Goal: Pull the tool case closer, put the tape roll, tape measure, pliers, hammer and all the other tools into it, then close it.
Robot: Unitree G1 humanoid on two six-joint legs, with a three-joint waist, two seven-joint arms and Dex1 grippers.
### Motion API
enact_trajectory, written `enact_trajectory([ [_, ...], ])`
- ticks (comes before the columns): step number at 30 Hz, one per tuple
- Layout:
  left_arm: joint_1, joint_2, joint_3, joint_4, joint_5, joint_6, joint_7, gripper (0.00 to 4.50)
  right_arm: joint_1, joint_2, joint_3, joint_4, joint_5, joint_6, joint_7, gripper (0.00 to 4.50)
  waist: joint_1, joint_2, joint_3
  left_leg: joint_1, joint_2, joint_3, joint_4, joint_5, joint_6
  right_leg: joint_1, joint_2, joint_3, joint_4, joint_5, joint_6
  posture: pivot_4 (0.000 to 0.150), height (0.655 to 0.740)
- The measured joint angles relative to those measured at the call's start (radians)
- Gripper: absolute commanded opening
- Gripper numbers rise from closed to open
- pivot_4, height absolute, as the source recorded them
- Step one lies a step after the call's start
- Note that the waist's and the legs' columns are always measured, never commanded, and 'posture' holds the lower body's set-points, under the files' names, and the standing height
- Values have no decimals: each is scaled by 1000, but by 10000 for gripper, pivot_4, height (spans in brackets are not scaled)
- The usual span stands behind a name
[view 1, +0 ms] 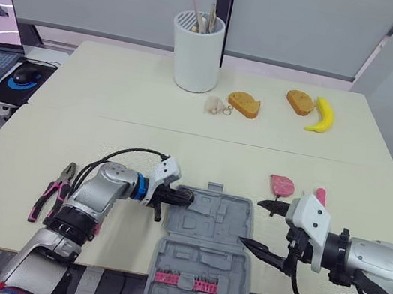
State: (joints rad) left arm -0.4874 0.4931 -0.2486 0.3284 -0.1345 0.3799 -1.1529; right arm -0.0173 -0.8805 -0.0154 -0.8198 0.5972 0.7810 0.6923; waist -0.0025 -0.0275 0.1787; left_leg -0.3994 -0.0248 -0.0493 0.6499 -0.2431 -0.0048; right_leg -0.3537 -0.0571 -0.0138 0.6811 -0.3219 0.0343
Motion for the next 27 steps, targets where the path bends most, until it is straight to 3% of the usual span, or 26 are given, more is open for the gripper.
enact_trajectory([
  [11,-3,-14,-2,24,20,-37,24,488,5,0,-1,-22,14,14,-4,45000,0,0,0,0,0,0,0,0,0,0,0,0,0,0,0,1500,7400],
  [14,-3,-12,-1,14,18,-33,28,7027,9,-1,-3,-25,15,14,-5,45000,0,0,0,0,0,0,0,0,0,0,0,0,0,0,0,1500,7400],
  [21,3,60,75,-185,-47,61,27,28413,41,-3,-24,-40,16,15,-16,45000,0,0,0,0,0,0,0,0,0,0,0,0,0,0,0,1500,7400],
  [26,32,84,81,-220,-71,43,-1,28413,42,-3,-24,-40,15,14,-16,45000,0,0,0,0,0,0,0,0,0,0,0,0,0,0,0,1500,7400],
  [27,41,87,82,-215,-77,18,-18,26546,42,-3,-24,-40,15,13,-15,45000,0,0,0,0,0,0,0,0,0,0,0,0,0,0,0,1500,7400],
])
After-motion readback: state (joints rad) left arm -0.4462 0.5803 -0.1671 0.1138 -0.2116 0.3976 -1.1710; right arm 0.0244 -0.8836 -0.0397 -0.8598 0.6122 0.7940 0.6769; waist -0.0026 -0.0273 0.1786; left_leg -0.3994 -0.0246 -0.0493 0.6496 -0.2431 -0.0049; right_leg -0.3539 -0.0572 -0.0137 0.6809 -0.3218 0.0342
